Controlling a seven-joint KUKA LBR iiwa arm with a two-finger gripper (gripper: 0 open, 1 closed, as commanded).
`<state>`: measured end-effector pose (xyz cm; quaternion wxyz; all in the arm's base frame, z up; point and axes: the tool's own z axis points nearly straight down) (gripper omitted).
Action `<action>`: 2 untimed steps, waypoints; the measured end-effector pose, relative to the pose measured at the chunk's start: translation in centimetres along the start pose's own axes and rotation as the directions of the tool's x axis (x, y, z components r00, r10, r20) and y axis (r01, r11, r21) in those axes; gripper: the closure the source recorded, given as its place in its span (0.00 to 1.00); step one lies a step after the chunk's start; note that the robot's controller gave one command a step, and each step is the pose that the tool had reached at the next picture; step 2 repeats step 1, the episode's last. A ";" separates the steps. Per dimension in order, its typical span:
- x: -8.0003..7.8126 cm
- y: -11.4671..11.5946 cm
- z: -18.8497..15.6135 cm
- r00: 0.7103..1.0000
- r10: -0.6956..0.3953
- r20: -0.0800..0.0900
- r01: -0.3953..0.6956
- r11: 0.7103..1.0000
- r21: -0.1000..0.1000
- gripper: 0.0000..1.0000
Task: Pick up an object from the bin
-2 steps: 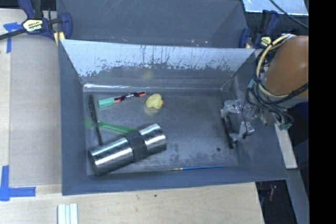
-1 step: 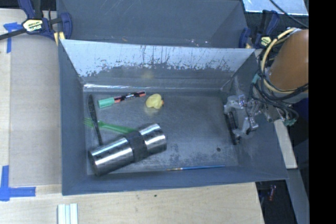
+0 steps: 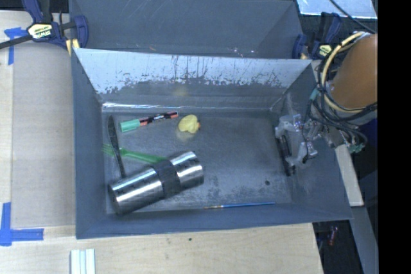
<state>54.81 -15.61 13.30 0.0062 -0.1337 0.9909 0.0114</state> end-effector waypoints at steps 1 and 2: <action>-0.1 0.0 -0.6 1.000 0.000 0.003 0.000 1.000 0.002 1.00; -0.1 0.0 -0.6 1.000 0.000 0.003 0.000 1.000 0.002 1.00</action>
Offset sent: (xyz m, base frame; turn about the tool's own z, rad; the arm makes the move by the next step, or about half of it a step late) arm 0.0004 -0.0001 0.0279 0.0003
